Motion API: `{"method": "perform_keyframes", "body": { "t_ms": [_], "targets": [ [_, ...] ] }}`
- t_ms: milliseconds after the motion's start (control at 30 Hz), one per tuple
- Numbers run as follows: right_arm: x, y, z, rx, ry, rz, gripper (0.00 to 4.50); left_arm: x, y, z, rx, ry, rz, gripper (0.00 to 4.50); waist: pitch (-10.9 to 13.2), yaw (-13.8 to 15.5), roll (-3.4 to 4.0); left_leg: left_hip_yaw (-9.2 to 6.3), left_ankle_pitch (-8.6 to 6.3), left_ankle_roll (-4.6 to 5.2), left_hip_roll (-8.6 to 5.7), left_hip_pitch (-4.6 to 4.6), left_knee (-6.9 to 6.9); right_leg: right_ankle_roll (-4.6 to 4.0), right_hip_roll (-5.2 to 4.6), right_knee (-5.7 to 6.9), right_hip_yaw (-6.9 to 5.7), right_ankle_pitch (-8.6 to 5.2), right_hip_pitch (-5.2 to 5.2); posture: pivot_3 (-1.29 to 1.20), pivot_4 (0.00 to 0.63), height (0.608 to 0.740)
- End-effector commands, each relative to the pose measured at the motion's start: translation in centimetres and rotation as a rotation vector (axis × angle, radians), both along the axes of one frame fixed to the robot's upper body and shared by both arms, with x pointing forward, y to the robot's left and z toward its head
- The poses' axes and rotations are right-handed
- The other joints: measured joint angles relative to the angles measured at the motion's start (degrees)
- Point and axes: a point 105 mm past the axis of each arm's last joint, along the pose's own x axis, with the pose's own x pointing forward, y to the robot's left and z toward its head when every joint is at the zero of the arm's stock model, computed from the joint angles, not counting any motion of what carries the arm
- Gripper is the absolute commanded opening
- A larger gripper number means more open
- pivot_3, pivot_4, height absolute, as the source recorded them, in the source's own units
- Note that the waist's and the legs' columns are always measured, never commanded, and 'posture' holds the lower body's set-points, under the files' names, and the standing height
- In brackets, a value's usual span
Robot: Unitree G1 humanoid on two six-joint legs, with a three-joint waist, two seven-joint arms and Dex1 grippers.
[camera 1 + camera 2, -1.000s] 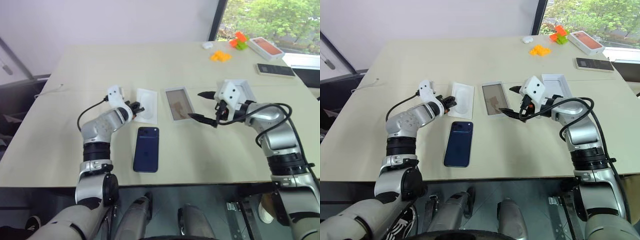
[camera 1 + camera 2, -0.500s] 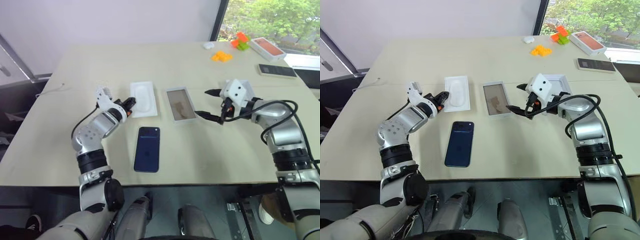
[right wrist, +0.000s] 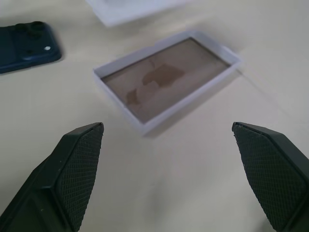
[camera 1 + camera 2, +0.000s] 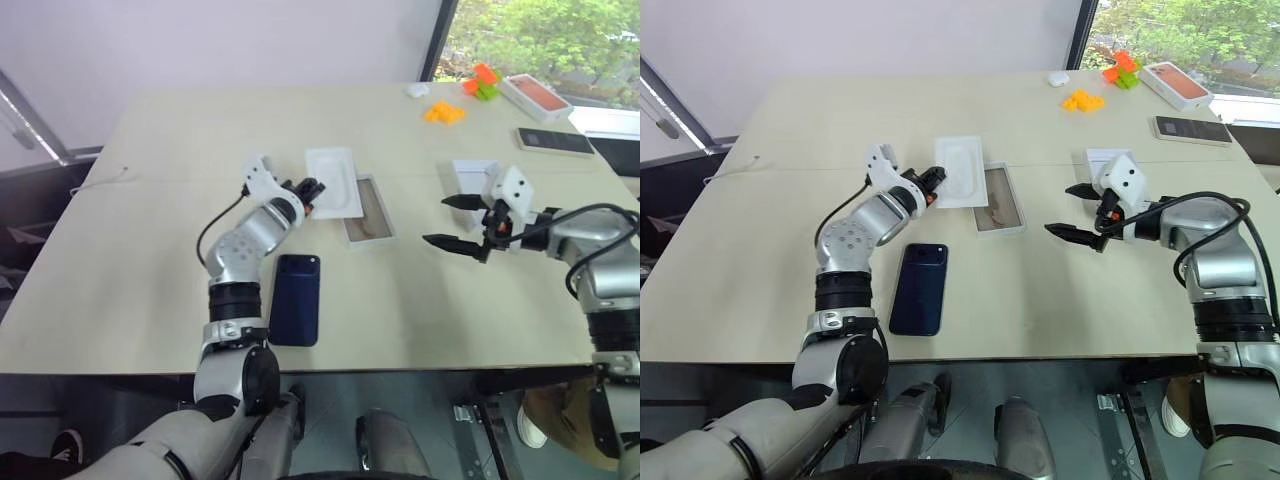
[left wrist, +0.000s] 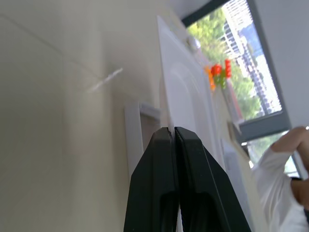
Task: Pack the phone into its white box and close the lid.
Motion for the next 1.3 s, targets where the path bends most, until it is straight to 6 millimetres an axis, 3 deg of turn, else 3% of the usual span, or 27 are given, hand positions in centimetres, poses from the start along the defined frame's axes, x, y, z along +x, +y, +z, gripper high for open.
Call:
{"method": "perform_keyframes", "body": {
  "t_ms": [33,333,833,933,1067,1300],
  "targets": [
    [-0.2,0.1,2.0,0.003,-0.072,-0.003,4.50,0.6,-2.0,0.6,0.083,-0.027,0.003,0.01,0.0,-0.1,0.00,0.01,0.00,0.00,0.01,0.01,0.00,0.00,0.01,0.00,0.00,0.00,-0.01,0.00,0.150,0.740],
    [-0.9,0.4,2.0,0.000,-0.085,-0.018,4.50,0.9,-5.0,-0.5,0.132,0.007,-0.052,0.01,0.0,0.2,-0.01,-0.01,-0.01,0.01,-0.02,-0.05,0.00,0.02,-0.03,0.00,-0.01,-0.01,-0.04,0.00,0.150,0.740],
    [-0.7,0.8,2.1,-0.012,-0.107,-0.023,4.50,0.7,-7.3,-1.1,0.132,0.060,-0.087,0.01,0.0,0.2,-0.01,-0.03,-0.01,0.01,-0.03,-0.04,-0.01,0.03,-0.02,0.01,-0.03,-0.01,-0.04,0.00,0.150,0.740],
    [-0.6,0.9,2.1,-0.014,-0.109,-0.021,4.50,0.6,-7.6,-0.9,0.136,0.054,-0.109,0.96,0.0,0.2,-0.01,-0.03,-0.01,0.01,-0.02,-0.04,0.00,0.04,-0.01,0.01,-0.04,-0.01,-0.03,0.00,0.150,0.740],
    [-0.5,1.1,2.1,-0.010,-0.107,-0.017,4.50,0.2,-7.9,0.0,0.118,0.030,-0.148,2.84,0.0,0.1,-0.01,-0.03,-0.01,0.01,-0.03,-0.03,0.00,0.04,-0.01,0.01,-0.04,-0.01,-0.01,0.00,0.150,0.740],
    [-0.1,1.3,2.2,-0.008,-0.114,-0.011,4.50,-0.4,-6.9,1.6,0.197,-0.059,-0.167,2.84,0.0,0.1,0.00,-0.02,-0.01,0.01,-0.02,-0.05,-0.02,0.04,0.00,0.02,-0.02,-0.01,-0.06,0.00,0.150,0.740]
  ]
}}
